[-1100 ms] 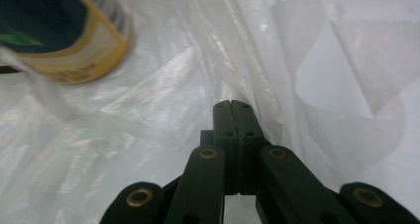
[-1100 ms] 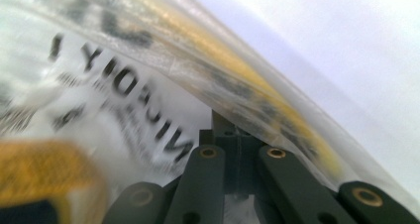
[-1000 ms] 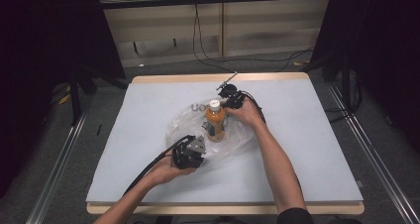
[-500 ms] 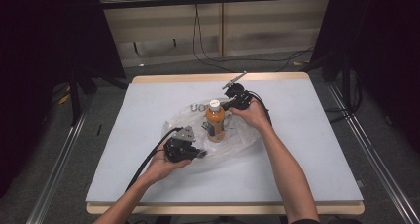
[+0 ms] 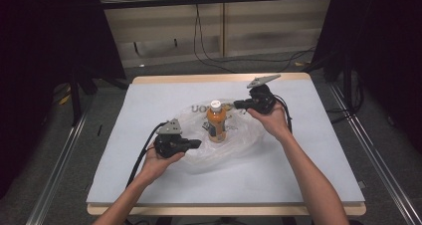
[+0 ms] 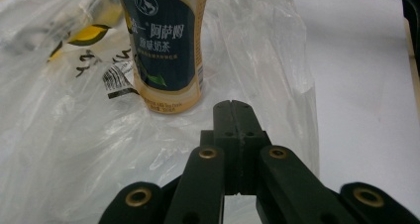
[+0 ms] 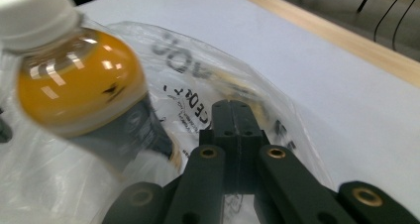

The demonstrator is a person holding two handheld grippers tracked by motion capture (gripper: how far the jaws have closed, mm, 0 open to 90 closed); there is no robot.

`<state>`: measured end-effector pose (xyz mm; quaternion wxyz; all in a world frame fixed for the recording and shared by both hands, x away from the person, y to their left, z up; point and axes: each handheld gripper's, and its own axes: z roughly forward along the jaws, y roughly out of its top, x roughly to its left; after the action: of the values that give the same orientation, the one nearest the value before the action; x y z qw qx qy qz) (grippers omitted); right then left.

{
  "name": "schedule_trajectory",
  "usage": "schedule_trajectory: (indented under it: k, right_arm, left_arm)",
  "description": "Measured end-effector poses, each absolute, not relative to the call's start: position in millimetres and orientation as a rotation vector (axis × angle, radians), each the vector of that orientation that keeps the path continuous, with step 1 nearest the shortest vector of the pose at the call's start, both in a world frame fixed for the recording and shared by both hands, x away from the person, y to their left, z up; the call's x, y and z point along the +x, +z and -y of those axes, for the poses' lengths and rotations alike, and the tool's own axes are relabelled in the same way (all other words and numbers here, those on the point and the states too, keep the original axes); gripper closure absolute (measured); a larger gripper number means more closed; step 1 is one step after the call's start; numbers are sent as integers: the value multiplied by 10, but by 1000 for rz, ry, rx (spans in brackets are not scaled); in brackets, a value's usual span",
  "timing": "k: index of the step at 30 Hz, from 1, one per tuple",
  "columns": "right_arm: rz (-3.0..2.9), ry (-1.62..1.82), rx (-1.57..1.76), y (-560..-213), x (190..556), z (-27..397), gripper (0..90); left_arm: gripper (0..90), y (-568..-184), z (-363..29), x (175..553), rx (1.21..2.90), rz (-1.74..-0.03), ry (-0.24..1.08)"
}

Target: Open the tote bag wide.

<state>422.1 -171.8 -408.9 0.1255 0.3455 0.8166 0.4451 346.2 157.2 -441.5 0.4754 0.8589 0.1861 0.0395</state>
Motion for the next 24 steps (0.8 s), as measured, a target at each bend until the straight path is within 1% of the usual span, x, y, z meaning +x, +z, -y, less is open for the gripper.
schedule_trajectory:
  k: [3,4,10,11,13,14,16,17,19,20,21,22,23,24]
  right_arm:
    - [-2354,1330,1008,-4063,4109,1789,900]
    - [-2309,1354,1003,-4042,3991,1871,900]
    - [-2255,1420,999,-4016,3678,2028,900]
    - [-2255,1420,999,-4016,3678,2028,900]
    - [-2245,1455,996,-4021,3561,2090,900]
    - [-2230,1460,999,-4040,3428,2160,900]
    - [-2226,1468,1005,-4049,3388,2186,900]
    - [-2191,1480,1016,-4071,3255,2264,900]
    - [-2161,1503,1030,-4083,3155,2329,900]
    - [-2149,1513,1041,-4089,3102,2367,900]
    - [-2145,1514,1036,-4093,3051,2397,900]
    - [-2136,1506,1031,-4096,3002,2424,840]
    - [-2136,1506,1031,-4096,3002,2424,840]
    - [-2107,1500,1051,-4092,2908,2472,610]
  left_arm:
    - [900,-4387,-1612,3439,2088,-461,117]
    - [900,-4380,-1632,3426,2081,-458,131]
    - [900,-4320,-1821,3348,2008,-500,180]
    - [900,-4320,-1821,3348,2008,-500,180]
    - [900,-4313,-1905,3307,1987,-509,188]
    - [900,-4312,-1958,3275,1980,-519,189]
    - [900,-4321,-1990,3257,1963,-525,176]
    - [887,-4328,-2044,3205,1945,-543,194]
    - [865,-4324,-2077,3179,1939,-544,201]
    - [836,-4320,-2129,3133,1919,-556,212]
    - [764,-4320,-2129,3133,1919,-556,212]
    - [676,-4309,-2177,3087,1909,-575,261]
    - [636,-4309,-2177,3087,1909,-575,261]
    - [621,-4297,-2226,3043,1887,-590,263]
